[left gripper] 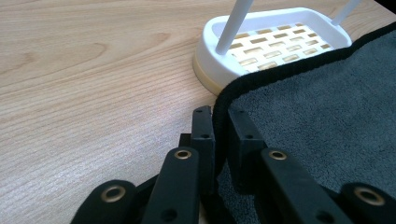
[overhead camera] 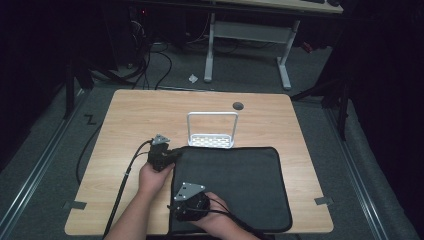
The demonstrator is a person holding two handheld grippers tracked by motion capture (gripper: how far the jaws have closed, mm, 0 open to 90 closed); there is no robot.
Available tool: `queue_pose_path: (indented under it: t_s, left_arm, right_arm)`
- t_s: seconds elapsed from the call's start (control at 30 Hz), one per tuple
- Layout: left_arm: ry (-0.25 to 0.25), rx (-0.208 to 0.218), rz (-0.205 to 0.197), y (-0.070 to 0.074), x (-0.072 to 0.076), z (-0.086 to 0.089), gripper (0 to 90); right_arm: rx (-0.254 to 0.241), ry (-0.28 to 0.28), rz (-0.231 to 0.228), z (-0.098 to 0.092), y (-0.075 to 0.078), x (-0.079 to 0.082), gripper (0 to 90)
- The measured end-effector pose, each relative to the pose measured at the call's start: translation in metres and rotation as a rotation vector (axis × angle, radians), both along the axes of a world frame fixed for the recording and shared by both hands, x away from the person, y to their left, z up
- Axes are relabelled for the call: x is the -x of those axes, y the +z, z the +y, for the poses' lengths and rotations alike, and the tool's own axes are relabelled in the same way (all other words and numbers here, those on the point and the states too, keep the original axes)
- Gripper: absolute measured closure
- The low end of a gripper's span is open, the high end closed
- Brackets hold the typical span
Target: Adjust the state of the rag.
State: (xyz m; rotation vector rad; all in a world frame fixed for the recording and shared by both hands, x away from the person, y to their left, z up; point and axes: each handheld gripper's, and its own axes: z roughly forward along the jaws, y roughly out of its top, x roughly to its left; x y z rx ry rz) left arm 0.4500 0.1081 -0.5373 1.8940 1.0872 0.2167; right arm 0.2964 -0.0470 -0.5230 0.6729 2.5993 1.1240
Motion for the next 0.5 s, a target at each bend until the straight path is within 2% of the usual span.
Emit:
queue_pose_path:
  t_s: [0.1,0.17,0.23,0.3,0.5]
  left_arm:
    - [0.001,0.0,0.001,0.0,-0.0001,0.0001,82.1]
    - [0.002,-0.002,0.0,0.0,0.0001,-0.0001,82.0]
    - [0.003,0.0,0.001,-0.0001,-0.0002,0.0001,81.9]
    - [0.003,0.002,0.003,-0.0002,-0.0004,0.0003,81.7]
    - [0.005,0.002,0.007,-0.0002,-0.0005,0.0007,80.4]
  right_arm:
    - [0.006,0.022,0.032,0.0071,-0.0041,0.0015,45.3]
    - [0.035,0.026,0.029,0.0092,-0.0073,0.0025,45.4]
    - [0.039,0.028,0.019,0.0077,-0.0078,0.0033,46.7]
    - [0.038,0.024,0.03,0.005,-0.0069,0.0032,51.0]
    - [0.057,0.016,0.012,0.0022,-0.0065,0.0026,64.9]
